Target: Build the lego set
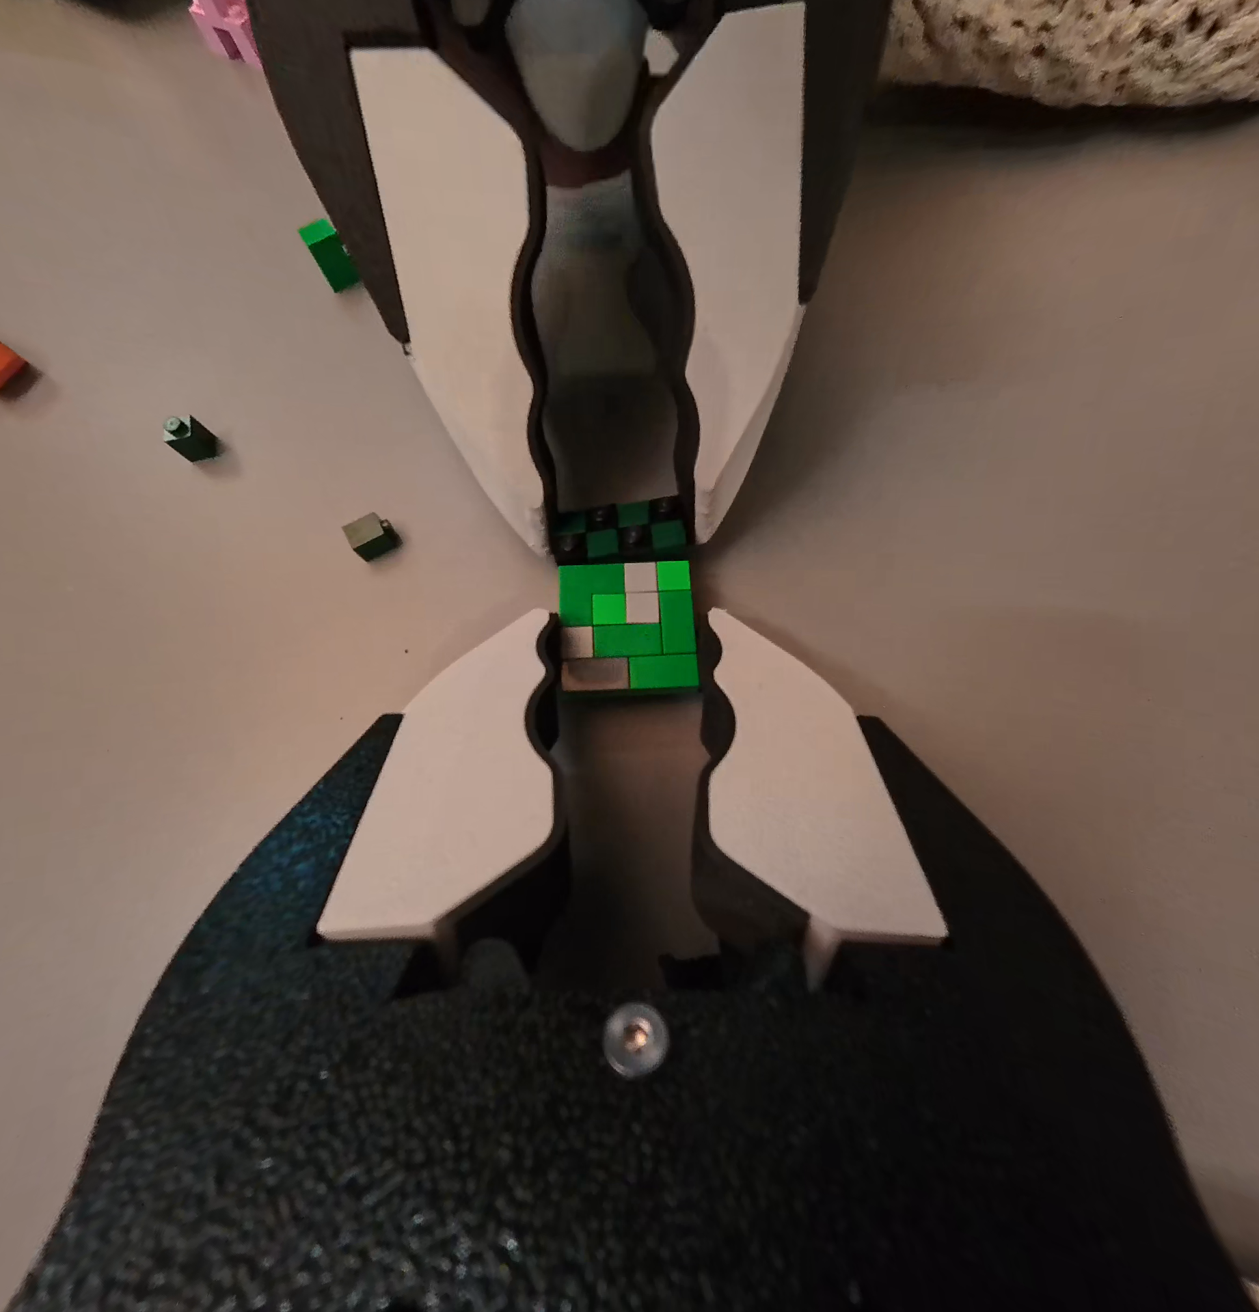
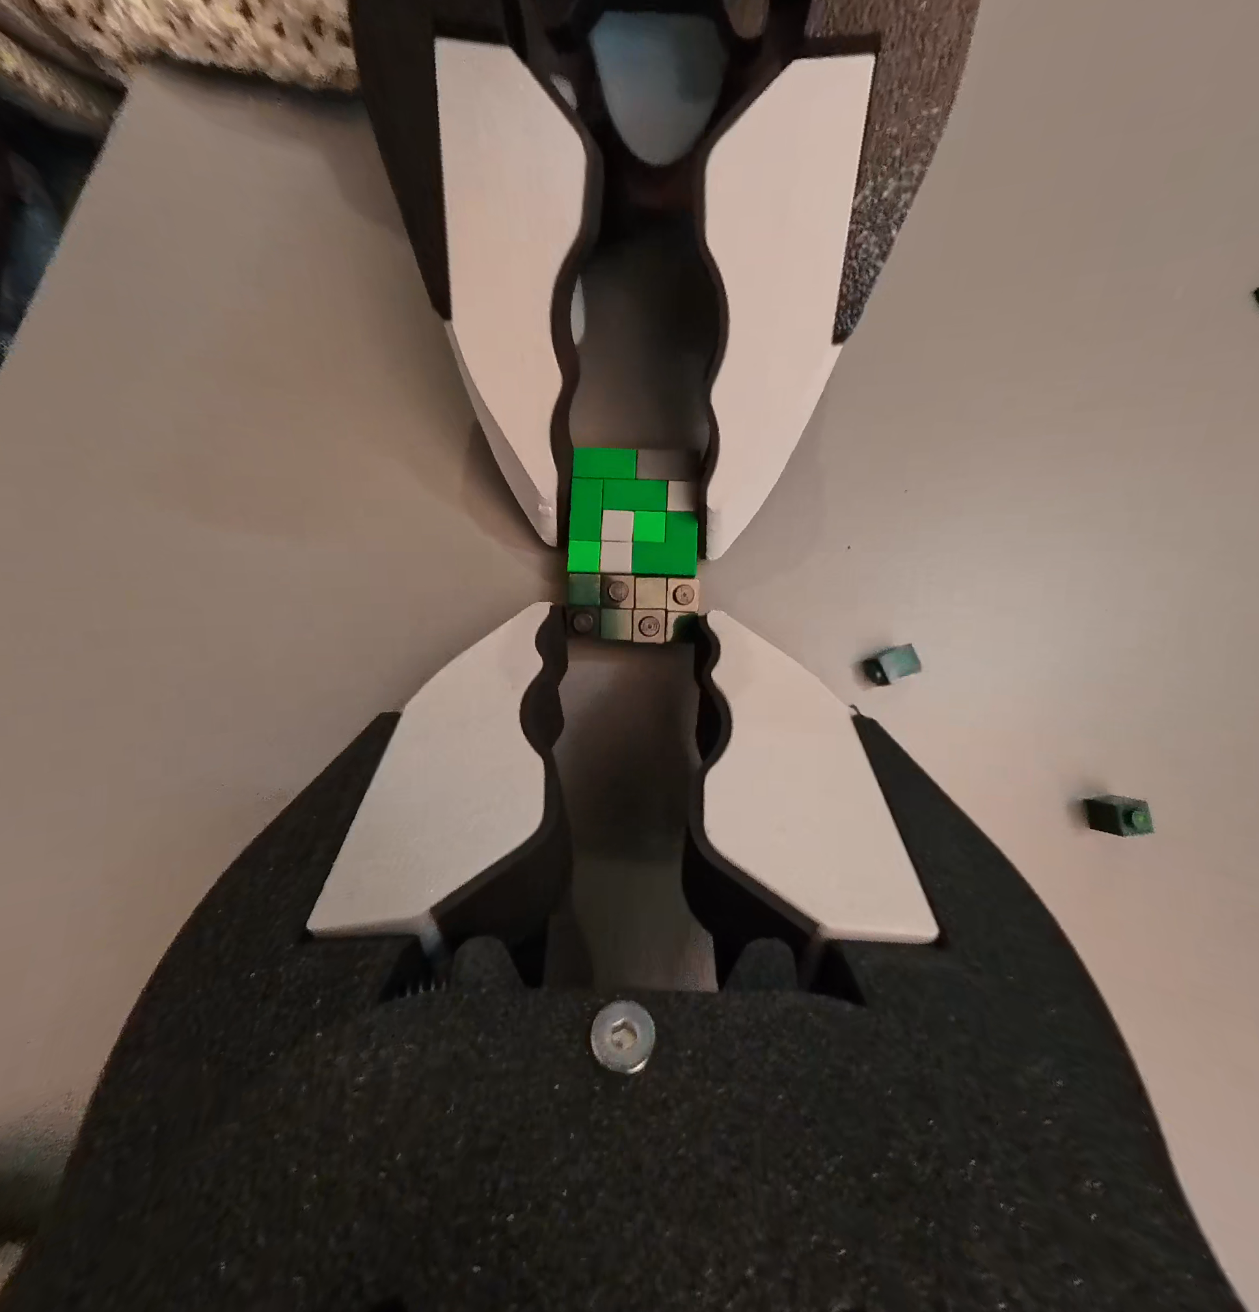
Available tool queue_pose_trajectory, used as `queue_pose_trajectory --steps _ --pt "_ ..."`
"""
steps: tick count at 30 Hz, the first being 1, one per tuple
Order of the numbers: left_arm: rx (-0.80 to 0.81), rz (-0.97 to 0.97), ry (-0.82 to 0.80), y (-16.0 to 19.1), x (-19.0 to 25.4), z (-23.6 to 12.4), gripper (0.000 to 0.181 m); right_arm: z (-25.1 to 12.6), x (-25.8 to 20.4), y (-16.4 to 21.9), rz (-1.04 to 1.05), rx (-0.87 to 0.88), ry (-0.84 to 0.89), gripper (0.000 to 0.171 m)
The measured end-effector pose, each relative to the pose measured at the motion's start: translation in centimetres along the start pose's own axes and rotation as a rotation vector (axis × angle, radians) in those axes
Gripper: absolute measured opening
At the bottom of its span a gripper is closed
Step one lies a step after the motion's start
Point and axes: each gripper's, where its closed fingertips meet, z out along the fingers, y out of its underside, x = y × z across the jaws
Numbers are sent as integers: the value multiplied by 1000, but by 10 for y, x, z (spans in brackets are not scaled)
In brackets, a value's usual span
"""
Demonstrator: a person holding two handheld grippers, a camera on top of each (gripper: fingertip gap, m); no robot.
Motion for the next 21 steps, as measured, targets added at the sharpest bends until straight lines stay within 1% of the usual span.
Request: queue_pose_trajectory --steps 6,10,21 --pt "1 4 -8 -1 0 0 36 0 1 1 -73 -130 87 34" --pt "8 35 -35 -1 0 -1 36 0 2 0 -83 -135 96 34" --pt "5 21 -21 -2 1 0 36 3 2 2 -80 -145 95 34"
